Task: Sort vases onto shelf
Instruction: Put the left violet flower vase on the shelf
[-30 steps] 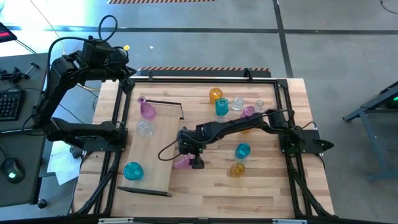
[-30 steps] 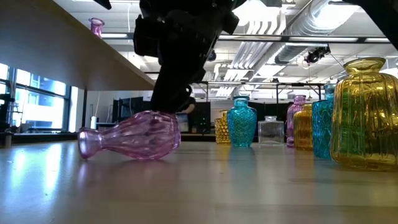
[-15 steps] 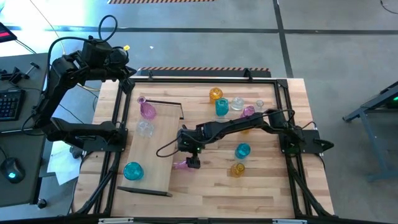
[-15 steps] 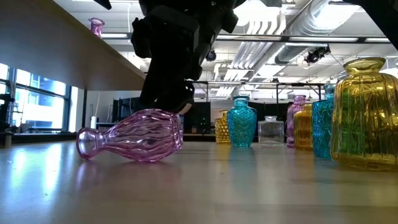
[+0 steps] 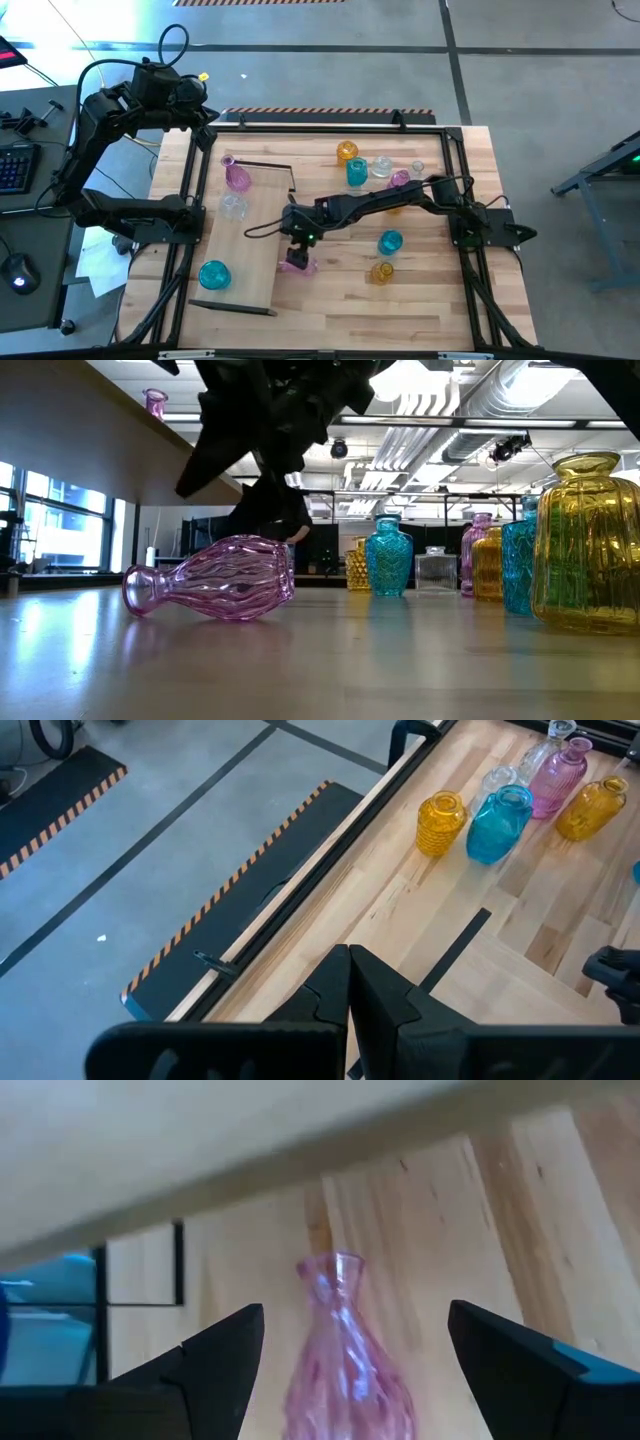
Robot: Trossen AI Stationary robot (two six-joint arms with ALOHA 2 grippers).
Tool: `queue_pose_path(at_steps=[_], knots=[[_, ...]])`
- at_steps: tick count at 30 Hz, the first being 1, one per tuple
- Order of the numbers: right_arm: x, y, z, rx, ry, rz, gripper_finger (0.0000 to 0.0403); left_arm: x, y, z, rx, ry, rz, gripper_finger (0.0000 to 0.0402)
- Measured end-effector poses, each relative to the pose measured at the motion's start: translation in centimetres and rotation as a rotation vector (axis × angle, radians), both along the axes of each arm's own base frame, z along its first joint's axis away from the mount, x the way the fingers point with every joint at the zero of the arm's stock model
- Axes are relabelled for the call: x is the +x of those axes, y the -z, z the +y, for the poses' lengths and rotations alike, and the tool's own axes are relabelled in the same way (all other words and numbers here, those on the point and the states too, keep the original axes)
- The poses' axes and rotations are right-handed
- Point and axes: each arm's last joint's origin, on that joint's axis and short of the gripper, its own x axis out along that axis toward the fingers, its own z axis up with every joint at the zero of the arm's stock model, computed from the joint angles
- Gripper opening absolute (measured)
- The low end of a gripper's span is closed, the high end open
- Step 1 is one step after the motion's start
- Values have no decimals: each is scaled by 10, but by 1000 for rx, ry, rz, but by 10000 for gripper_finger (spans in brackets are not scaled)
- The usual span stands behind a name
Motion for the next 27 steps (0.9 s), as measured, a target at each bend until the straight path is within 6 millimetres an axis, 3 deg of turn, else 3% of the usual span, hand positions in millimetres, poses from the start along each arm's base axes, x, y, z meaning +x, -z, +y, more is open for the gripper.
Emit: queue_pose_path(at_steps=[6,17,27], knots=[[1,-2,2,-20,-144,-63,301,0,0,0,0,1,0,0],[-1,0,-1,35,-65,4,301,0,0,0,0,1,0,0],[0,-12,-18,115,-54,-30,301,0,0,0,0,1,0,1]])
